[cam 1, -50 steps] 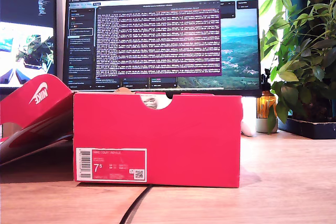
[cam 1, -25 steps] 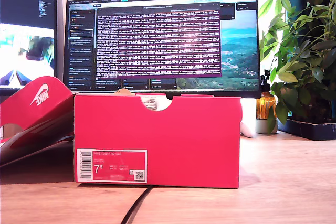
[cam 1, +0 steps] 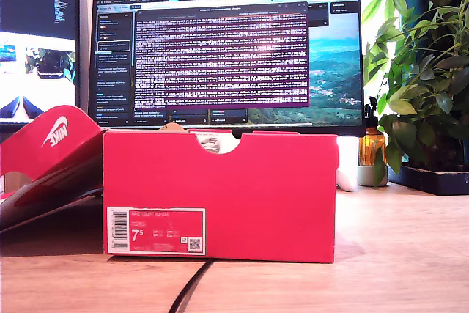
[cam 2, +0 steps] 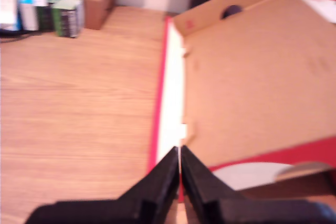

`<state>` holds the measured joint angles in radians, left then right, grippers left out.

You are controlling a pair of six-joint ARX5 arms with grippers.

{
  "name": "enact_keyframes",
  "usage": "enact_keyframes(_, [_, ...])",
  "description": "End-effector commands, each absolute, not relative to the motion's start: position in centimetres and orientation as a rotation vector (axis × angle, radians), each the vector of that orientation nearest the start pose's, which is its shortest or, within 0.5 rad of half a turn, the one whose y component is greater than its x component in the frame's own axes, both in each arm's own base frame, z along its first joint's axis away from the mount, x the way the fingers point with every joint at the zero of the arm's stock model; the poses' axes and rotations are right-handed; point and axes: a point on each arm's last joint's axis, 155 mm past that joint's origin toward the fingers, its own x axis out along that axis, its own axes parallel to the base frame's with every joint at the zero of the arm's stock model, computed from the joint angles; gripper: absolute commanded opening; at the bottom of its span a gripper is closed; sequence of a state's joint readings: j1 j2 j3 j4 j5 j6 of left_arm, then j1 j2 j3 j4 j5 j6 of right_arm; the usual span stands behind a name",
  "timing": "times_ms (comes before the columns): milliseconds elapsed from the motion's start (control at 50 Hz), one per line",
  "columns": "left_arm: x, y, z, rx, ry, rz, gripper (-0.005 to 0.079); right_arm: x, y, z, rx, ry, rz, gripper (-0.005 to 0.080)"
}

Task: Pack the white shoes by picking the first shoe and placing it inside the red shoebox, left side, then picking and rotating the second shoe and placing it in the shoebox

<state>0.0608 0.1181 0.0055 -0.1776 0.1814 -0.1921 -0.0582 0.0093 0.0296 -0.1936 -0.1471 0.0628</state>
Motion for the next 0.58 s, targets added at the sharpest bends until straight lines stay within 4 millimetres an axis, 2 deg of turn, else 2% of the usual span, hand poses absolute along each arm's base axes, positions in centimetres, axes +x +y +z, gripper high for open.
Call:
enact_keyframes(0, [24.5, -2.2, 8.5, -0.227, 0.311, -0.109, -0.0018, 24.8, 1.2, 12.3, 0.087, 0.181, 0.081, -0.0013])
enact_keyframes(220, [24.4, -3.4, 10.4, -0.22, 0.236, -0.186, -0.0018, 24.8, 1.2, 12.3, 0.087, 0.181, 0.081, -0.0013])
enact_keyframes(380, [24.1, -4.4, 10.5, -0.233, 0.239, -0.238, -0.0018, 24.8, 1.2, 12.3, 0.087, 0.181, 0.081, -0.0013])
enact_keyframes(560, [24.1, -4.6, 10.5, -0.235, 0.242, -0.242, -0.0018, 24.8, 1.2, 12.3, 0.087, 0.181, 0.081, -0.0013])
